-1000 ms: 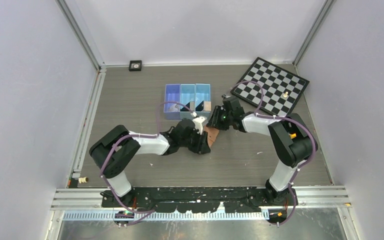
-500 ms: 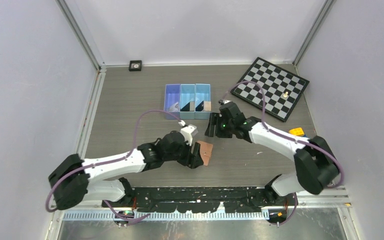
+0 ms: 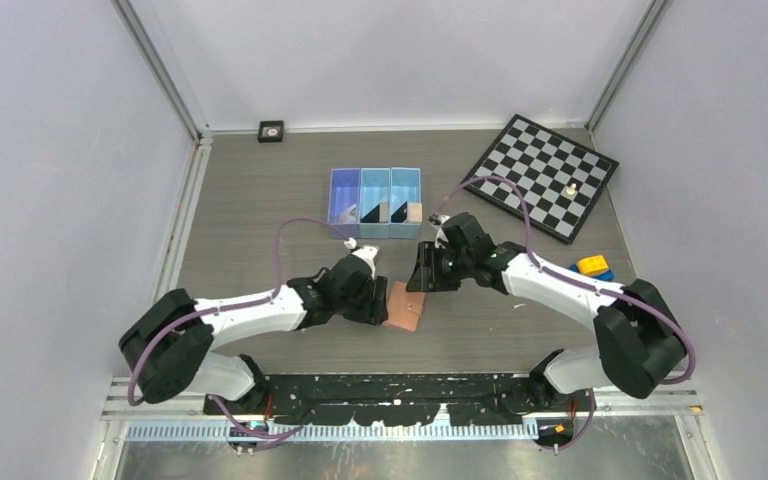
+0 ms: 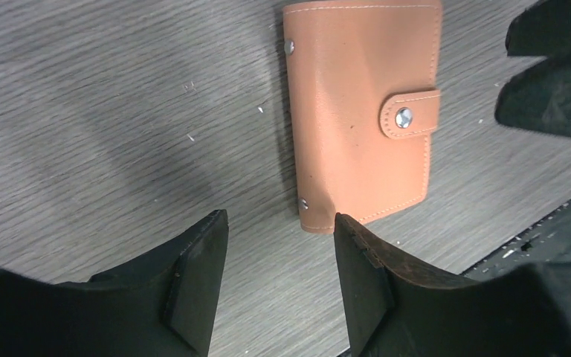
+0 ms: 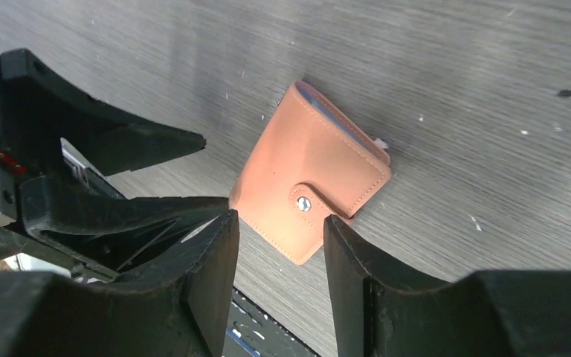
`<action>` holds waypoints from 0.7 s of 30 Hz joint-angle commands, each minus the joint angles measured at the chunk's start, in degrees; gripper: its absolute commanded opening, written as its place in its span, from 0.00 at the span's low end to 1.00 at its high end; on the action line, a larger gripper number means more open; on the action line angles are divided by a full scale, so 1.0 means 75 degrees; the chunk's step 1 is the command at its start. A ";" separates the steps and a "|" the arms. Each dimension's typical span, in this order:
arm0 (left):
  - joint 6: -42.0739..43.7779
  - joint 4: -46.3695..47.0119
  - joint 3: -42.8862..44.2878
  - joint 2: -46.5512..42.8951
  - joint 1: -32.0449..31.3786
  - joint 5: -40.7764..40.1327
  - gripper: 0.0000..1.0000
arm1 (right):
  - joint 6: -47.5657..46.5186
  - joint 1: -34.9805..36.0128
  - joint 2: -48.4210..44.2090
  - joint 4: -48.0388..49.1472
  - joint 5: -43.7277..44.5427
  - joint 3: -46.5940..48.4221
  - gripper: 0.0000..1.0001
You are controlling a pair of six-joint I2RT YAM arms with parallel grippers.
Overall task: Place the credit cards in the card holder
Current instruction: Open the card holder at the center of the board.
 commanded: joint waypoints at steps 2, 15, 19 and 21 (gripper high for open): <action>0.0104 0.0205 0.0390 0.0555 0.0009 -0.0182 0.55 | -0.0452 0.0048 0.0536 0.0327 -0.0845 0.0074 0.50; 0.0076 0.0989 0.0437 0.1407 0.0009 0.0128 0.54 | -0.0860 0.0052 0.1510 0.0498 -0.0612 0.0193 0.47; 0.0011 0.1468 0.0447 0.1643 0.0008 0.0329 0.54 | -0.0631 0.0054 0.1527 0.0583 -0.0665 0.0047 0.46; -0.0002 0.1625 0.0457 0.1810 0.0009 0.0349 0.54 | -0.0541 0.0064 0.1349 0.0608 -0.0571 -0.0078 0.45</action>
